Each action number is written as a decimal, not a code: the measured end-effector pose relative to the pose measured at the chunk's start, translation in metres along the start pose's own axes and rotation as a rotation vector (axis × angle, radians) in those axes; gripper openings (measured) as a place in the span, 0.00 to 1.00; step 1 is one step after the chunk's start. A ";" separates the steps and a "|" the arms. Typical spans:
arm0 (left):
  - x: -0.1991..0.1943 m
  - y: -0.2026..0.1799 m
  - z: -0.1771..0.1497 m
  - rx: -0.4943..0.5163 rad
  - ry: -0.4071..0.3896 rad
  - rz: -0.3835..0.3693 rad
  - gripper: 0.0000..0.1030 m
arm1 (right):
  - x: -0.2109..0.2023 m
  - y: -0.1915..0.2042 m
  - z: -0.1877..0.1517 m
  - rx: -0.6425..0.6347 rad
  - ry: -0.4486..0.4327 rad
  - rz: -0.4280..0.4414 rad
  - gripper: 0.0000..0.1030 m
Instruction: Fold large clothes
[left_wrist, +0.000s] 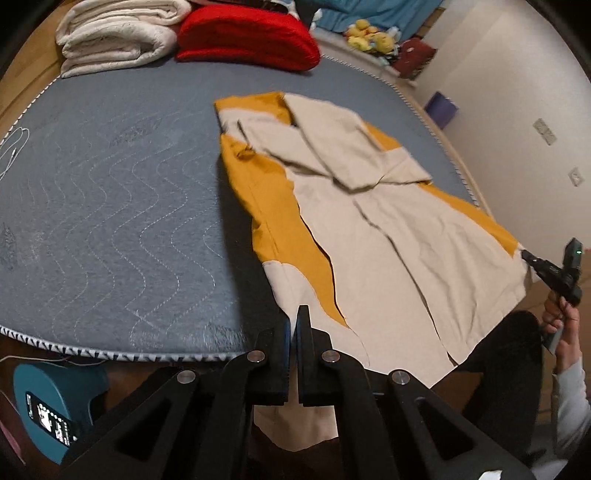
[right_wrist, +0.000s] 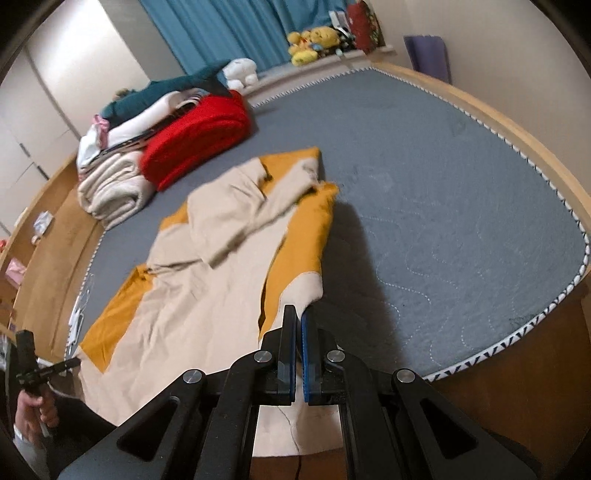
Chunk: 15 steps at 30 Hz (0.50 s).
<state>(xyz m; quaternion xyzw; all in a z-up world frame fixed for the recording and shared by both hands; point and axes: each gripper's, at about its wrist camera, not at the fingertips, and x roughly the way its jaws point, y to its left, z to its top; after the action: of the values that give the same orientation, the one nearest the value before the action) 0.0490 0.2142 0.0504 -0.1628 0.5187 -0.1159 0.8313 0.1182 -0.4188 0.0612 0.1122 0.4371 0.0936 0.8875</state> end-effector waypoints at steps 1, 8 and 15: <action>-0.009 0.001 -0.005 0.002 -0.005 -0.011 0.01 | -0.007 0.002 0.000 -0.008 -0.003 0.003 0.02; -0.062 0.011 -0.032 -0.027 -0.018 -0.076 0.01 | -0.075 0.001 -0.026 -0.006 -0.024 0.038 0.02; -0.016 0.032 0.010 -0.089 -0.026 -0.094 0.01 | -0.058 -0.008 -0.011 0.026 -0.027 0.034 0.02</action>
<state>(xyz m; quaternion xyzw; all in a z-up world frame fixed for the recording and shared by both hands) 0.0519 0.2507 0.0554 -0.2253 0.5041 -0.1296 0.8236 0.0758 -0.4406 0.0961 0.1323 0.4243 0.1014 0.8900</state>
